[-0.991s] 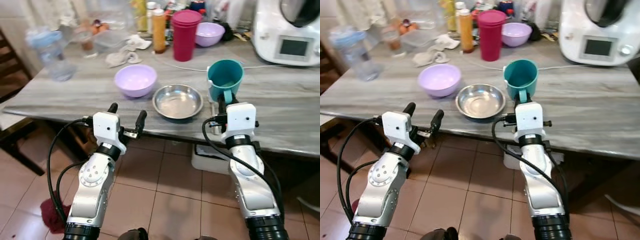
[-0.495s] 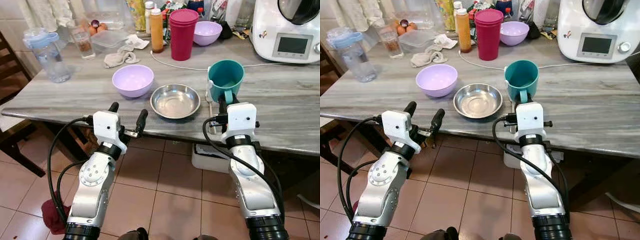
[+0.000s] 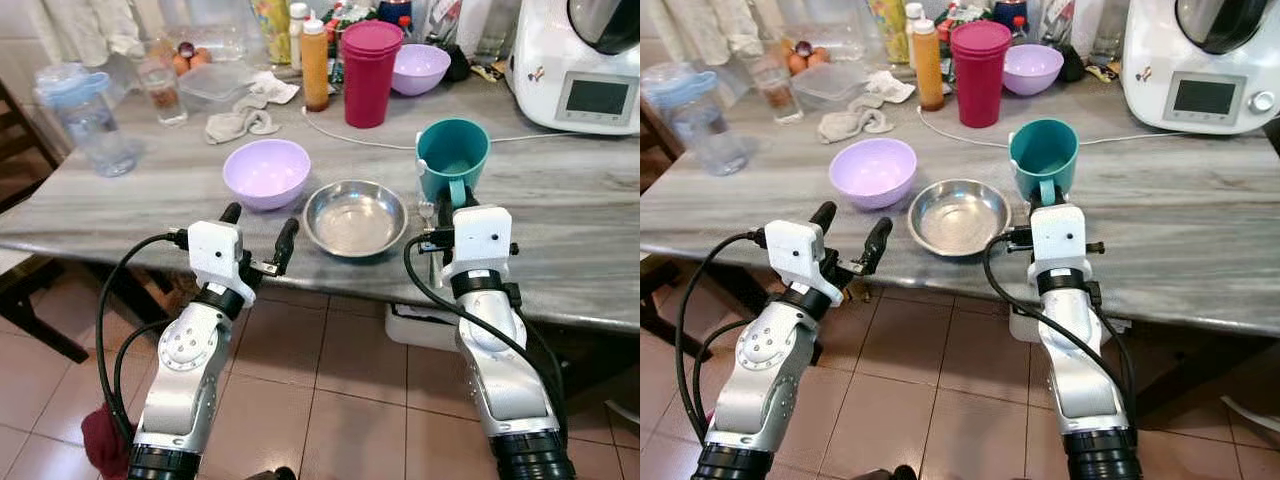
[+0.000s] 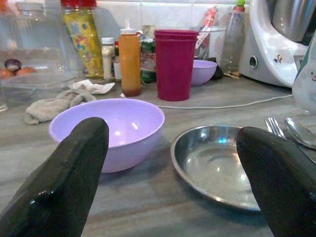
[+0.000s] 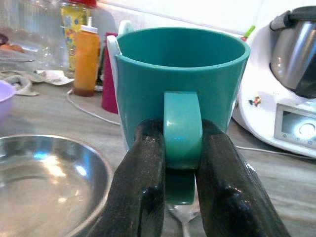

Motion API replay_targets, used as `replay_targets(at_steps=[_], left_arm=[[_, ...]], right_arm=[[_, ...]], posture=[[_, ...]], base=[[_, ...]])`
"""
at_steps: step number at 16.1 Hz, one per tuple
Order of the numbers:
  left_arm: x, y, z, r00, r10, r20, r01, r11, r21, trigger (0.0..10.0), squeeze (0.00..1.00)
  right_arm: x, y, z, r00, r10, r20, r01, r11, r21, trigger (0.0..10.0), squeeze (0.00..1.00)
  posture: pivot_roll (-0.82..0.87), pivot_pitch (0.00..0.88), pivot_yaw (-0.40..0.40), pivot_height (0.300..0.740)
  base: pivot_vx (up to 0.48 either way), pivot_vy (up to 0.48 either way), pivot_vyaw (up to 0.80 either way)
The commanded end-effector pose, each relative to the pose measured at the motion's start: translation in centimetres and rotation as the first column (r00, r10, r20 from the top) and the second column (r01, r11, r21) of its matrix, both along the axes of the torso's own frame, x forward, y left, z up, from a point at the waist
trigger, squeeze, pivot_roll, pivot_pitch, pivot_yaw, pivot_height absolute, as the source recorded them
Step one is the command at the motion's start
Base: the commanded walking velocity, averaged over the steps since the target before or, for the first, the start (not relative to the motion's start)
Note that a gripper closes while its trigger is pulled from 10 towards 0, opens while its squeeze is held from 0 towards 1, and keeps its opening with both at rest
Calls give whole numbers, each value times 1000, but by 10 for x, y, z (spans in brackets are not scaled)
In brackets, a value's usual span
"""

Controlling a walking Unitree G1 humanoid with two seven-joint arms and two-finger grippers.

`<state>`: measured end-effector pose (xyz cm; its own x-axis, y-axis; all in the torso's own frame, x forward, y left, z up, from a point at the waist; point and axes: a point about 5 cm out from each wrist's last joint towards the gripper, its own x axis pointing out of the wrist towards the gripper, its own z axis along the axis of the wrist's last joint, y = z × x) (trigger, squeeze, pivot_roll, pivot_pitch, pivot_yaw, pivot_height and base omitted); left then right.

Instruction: Setting the table

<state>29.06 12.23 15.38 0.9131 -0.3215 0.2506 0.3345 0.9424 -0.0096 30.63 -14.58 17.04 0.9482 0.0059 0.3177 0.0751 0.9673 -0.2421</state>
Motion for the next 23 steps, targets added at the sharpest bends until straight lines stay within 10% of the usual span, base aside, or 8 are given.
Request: replay_targets(at_steps=[1, 23], left_arm=[[-1, 0, 2, 1000, -7, 4, 7, 1000, 5, 10000, 0], [-17, 12, -6, 999, -53, -8, 54, 997, 58, 10000, 0]], right_arm=[[-2, -1, 9, 999, -6, 39, 6, 1000, 2, 10000, 0], [4, -6, 15, 999, 5, 43, -5, 1000, -7, 10000, 0]], posture=[[-175, 119, 81, 740], [-171, 124, 69, 740]], base=[[296, 0, 0], [215, 0, 0]])
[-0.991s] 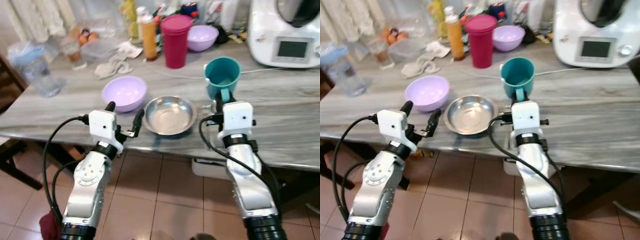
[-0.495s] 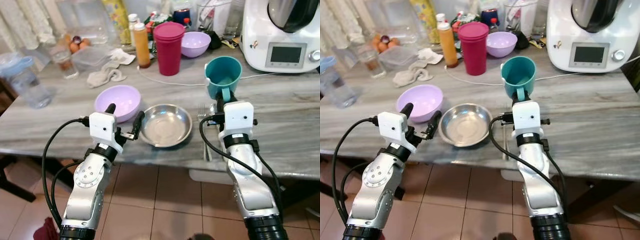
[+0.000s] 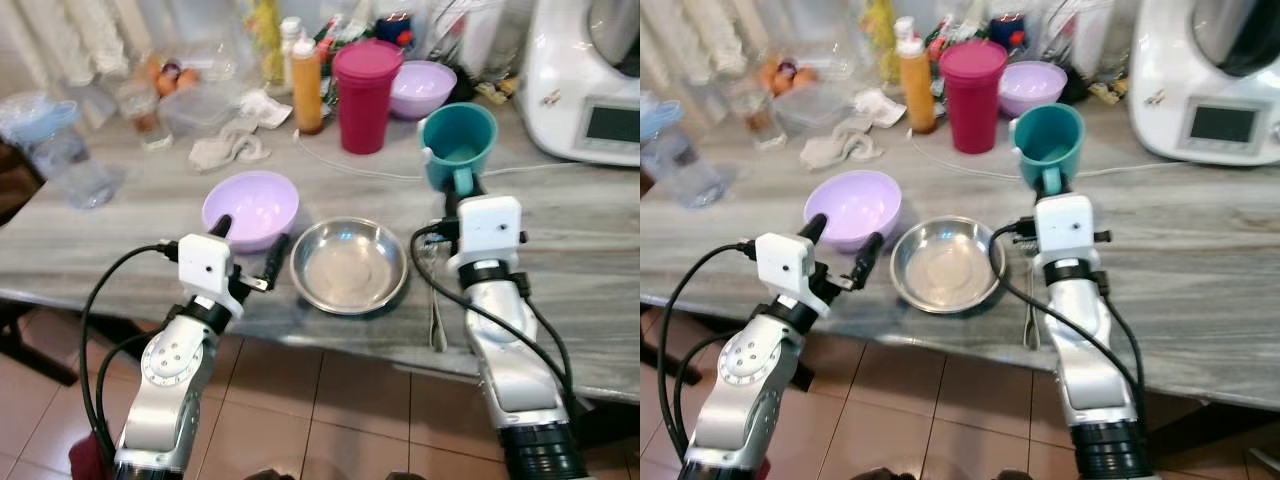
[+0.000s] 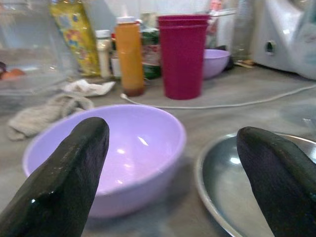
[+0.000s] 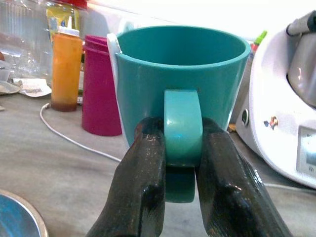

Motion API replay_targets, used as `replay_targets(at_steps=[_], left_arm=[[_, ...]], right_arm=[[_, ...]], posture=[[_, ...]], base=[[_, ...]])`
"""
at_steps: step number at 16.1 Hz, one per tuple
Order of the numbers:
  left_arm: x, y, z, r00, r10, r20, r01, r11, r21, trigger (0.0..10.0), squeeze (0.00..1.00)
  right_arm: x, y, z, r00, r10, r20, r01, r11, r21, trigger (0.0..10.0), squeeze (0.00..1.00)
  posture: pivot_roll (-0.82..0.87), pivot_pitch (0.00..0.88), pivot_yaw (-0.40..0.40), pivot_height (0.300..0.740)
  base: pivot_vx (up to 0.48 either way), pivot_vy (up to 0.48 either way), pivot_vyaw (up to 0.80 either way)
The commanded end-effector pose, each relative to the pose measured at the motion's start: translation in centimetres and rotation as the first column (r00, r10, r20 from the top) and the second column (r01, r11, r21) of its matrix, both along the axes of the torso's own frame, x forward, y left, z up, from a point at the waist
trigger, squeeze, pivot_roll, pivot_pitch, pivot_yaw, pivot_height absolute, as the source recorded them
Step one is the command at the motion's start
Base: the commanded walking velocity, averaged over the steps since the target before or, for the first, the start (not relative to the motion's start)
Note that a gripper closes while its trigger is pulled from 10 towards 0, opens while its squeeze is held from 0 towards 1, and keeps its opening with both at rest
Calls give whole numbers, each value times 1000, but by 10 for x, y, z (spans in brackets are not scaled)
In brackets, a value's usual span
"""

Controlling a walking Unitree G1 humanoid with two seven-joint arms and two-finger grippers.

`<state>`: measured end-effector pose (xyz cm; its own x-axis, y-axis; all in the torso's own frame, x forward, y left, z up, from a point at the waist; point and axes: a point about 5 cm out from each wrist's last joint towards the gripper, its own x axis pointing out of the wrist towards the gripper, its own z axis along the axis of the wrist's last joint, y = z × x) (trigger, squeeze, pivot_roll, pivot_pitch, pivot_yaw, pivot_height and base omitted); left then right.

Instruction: Setting the table

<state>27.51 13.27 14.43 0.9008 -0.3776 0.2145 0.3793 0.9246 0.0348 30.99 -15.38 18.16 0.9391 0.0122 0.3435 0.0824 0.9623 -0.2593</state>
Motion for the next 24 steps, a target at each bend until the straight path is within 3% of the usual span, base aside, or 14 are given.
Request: replay_targets(at_steps=[1, 9, 14, 24], left_arm=[[-4, 1, 3, 1000, -27, 11, 27, 999, 19, 10000, 0], [-14, 2, 0, 985, -172, -5, 172, 982, 77, 10000, 0], [-13, -1, -1, 985, -174, -10, 175, 982, 73, 10000, 0], [-16, 0, 3, 982, -188, 1, 187, 979, 80, 10000, 0]], right_arm=[[1, 2, 5, 1000, 10, 19, -10, 1000, 13, 10000, 0], [25, -2, 19, 990, 140, -13, -137, 983, 121, 10000, 0], [40, 10, 11, 963, 258, -79, -251, 963, 95, 10000, 0], [51, 12, -10, 941, 300, -155, -272, 945, 182, 10000, 0]], posture=[[-168, 130, 65, 740], [-166, 148, 82, 740], [-157, 147, 86, 740], [-144, 155, 89, 740]], base=[[0, 0, 0], [0, 0, 0], [0, 0, 0], [0, 0, 0]])
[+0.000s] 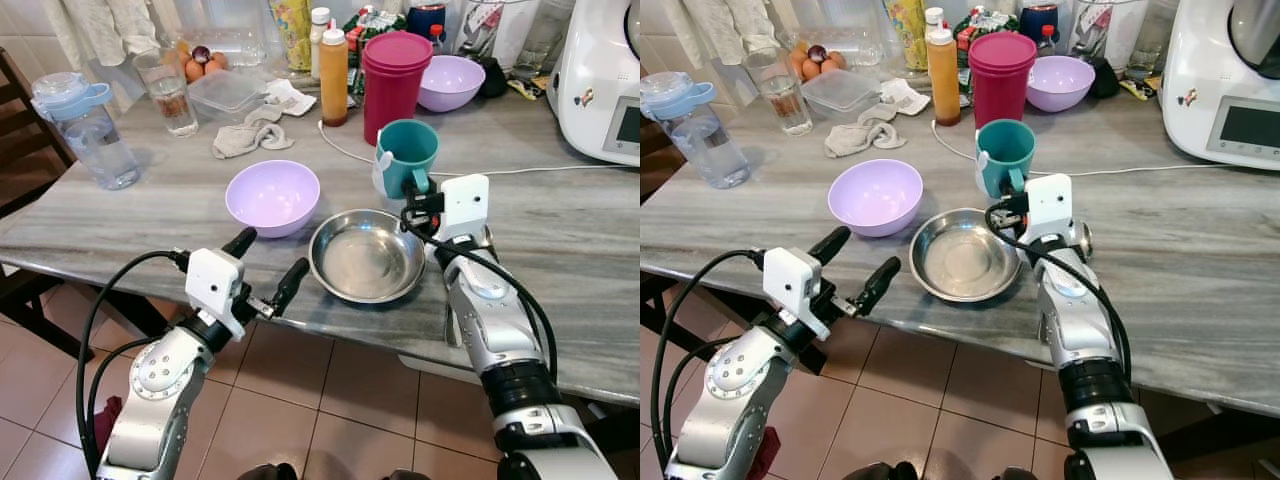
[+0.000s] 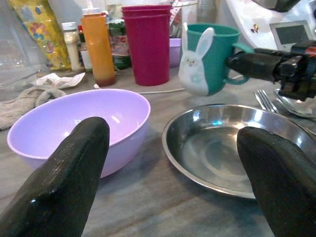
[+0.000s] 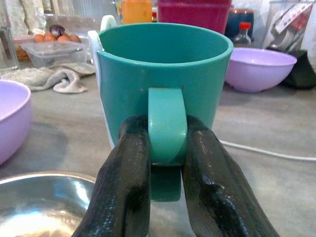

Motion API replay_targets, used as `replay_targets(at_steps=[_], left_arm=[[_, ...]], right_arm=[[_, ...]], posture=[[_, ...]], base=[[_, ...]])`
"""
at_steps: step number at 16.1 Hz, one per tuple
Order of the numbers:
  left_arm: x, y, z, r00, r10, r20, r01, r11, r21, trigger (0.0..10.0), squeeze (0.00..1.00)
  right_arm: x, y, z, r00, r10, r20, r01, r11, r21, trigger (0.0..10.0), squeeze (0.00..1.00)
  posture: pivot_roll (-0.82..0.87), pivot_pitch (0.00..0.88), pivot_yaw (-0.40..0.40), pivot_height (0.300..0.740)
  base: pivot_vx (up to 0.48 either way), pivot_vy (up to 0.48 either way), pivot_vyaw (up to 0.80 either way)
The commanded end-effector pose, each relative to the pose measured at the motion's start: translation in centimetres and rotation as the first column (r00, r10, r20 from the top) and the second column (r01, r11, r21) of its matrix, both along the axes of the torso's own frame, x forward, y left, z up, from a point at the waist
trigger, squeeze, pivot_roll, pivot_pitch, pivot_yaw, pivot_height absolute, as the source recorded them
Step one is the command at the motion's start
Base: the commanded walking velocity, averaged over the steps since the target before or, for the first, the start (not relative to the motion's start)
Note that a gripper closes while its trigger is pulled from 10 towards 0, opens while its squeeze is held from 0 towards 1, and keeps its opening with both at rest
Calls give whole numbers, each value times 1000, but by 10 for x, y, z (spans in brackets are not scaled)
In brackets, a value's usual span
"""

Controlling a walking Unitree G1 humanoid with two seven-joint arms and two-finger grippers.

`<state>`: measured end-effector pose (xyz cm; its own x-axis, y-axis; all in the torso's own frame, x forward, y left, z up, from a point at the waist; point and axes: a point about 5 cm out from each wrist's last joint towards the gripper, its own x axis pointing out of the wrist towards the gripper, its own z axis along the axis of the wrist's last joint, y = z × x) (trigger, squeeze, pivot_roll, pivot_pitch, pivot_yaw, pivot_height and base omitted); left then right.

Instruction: Setting the table

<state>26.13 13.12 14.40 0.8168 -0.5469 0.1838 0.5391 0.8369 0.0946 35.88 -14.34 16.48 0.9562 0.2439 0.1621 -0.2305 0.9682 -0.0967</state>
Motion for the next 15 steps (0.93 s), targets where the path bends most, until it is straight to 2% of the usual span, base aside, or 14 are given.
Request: replay_targets(at_steps=[1, 3, 7, 8, 15], left_arm=[[-3, 1, 3, 1000, -9, 8, 9, 1000, 11, 10000, 0], [-3, 0, 2, 1000, -19, 5, 19, 1000, 14, 10000, 0], [-3, -2, 2, 999, -49, -5, 49, 999, 9, 10000, 0], [-4, -2, 1, 999, -53, -7, 53, 999, 8, 10000, 0], [-4, -3, -3, 997, -76, -23, 76, 997, 14, 10000, 0]], right_arm=[[2, 1, 5, 1000, 9, 26, -9, 1000, 12, 10000, 0], [4, 0, -2, 1000, 1, -20, 1, 998, 67, 10000, 0], [7, 3, -2, 1000, 6, -26, -4, 996, 84, 10000, 0], [8, 4, -2, 999, 15, -32, -11, 993, 118, 10000, 0], [9, 7, -2, 999, 28, -33, -24, 994, 109, 10000, 0]], posture=[[-144, 155, 89, 740], [-146, 155, 93, 740], [-144, 154, 95, 740], [-143, 154, 95, 740], [-147, 153, 92, 740]], base=[[0, 0, 0], [0, 0, 0], [0, 0, 0], [0, 0, 0], [0, 0, 0]])
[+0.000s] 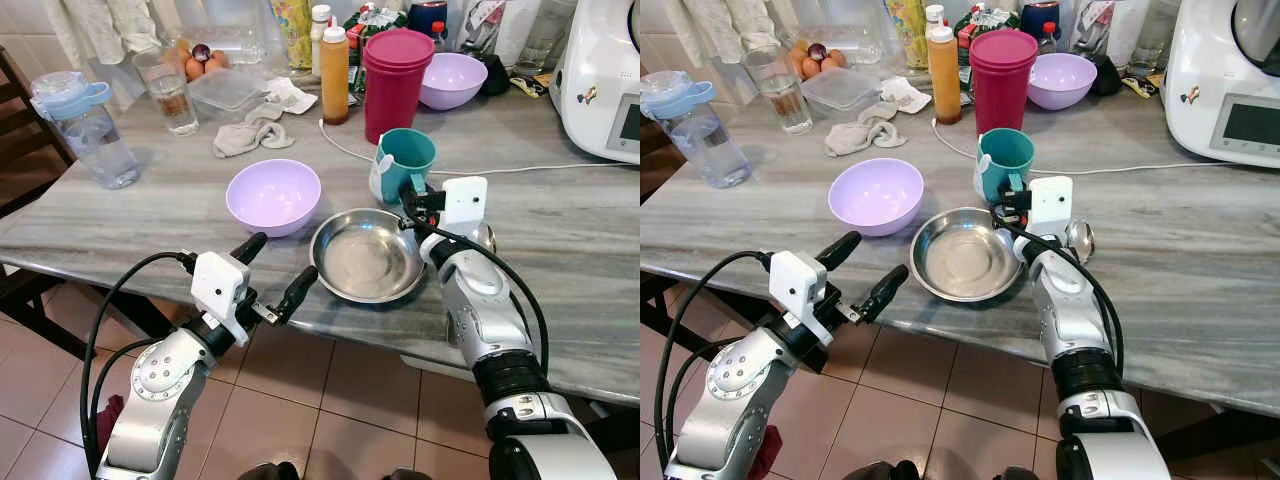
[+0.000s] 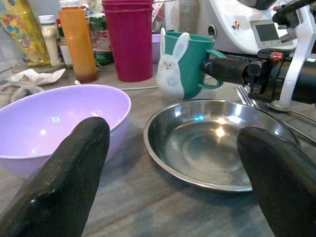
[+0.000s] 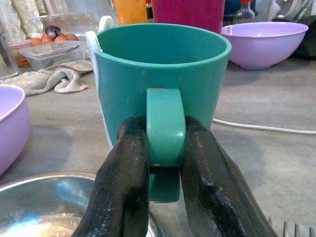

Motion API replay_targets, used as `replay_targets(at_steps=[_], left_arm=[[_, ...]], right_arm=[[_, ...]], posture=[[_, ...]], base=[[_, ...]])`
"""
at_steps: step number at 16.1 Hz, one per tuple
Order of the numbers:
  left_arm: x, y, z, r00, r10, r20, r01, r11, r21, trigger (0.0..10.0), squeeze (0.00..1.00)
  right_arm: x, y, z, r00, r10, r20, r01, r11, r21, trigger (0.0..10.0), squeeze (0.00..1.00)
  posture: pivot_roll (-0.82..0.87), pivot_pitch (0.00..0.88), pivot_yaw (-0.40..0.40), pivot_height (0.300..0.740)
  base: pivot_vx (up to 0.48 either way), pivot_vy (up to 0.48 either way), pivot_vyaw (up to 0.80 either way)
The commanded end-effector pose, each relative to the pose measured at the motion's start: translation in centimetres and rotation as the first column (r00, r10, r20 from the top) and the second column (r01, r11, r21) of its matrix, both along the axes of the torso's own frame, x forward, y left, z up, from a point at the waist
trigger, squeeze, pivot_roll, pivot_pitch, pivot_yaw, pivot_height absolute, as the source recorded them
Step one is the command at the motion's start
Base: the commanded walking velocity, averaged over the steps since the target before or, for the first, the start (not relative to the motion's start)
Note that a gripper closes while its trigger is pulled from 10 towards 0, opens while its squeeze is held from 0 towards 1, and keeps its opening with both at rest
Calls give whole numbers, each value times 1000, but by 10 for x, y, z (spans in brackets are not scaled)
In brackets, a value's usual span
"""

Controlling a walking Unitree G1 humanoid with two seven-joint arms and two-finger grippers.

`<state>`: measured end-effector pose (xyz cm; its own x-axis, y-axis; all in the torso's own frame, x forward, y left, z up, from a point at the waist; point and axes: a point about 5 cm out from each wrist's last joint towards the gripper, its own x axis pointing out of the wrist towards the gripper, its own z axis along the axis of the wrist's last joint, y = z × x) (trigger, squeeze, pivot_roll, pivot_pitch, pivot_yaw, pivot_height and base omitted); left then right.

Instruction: Setting the table

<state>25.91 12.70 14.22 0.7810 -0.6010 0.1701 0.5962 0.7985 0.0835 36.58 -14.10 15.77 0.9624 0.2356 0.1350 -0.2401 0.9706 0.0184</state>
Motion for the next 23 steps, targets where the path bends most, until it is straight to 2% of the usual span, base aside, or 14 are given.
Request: replay_targets(at_steps=[1, 2, 3, 4, 5, 6, 13, 19, 23], left_arm=[[-2, 1, -1, 1000, -9, -4, 9, 1000, 16, 10000, 0], [-2, 1, -2, 1000, -12, -10, 12, 1000, 16, 10000, 0], [-3, 0, -2, 1000, -14, -12, 14, 1000, 16, 10000, 0], [-3, 0, -3, 1000, -15, -14, 15, 1000, 16, 10000, 0], [-3, 0, -3, 1000, -16, -15, 16, 1000, 17, 10000, 0], [-3, 0, -3, 1000, -16, -16, 16, 1000, 17, 10000, 0], [-2, -1, -5, 1000, -17, -19, 18, 1000, 22, 10000, 0], [-1, 1, -4, 1000, 7, -4, -7, 1000, 26, 10000, 0], [11, 14, 7, 985, 167, 47, -167, 986, -16, 10000, 0]], right_arm=[[2, 4, 5, 1000, 17, 19, -17, 1000, 4, 10000, 0], [1, 1, 0, 1000, 10, 0, -10, 1000, -12, 10000, 0], [0, 1, -1, 1000, 13, -4, -13, 1000, -12, 10000, 310], [0, 0, -2, 1000, 14, -7, -14, 1000, -14, 10000, 533], [0, 0, -2, 1000, 14, -7, -14, 1000, -15, 10000, 706], [0, 0, -2, 1000, 15, -6, -15, 1000, -16, 10000, 1000], [-1, 9, 8, 998, 43, 41, -41, 997, -59, 10000, 1000], [-11, 7, 36, 988, 13, 155, -5, 999, -49, 10000, 1000], [-31, 9, 42, 963, -46, 265, 80, 990, -118, 10000, 1000]], posture=[[-147, 152, 92, 740], [-148, 152, 91, 740], [-148, 154, 92, 740], [-149, 154, 92, 740], [-150, 154, 93, 740], [-150, 154, 93, 740], [-152, 152, 93, 740], [-152, 148, 89, 740], [-156, 134, 84, 740]], base=[[0, 0, 0], [0, 0, 0], [0, 0, 0], [0, 0, 0], [0, 0, 0], [0, 0, 0], [0, 0, 0], [0, 0, 0], [0, 0, 0]])
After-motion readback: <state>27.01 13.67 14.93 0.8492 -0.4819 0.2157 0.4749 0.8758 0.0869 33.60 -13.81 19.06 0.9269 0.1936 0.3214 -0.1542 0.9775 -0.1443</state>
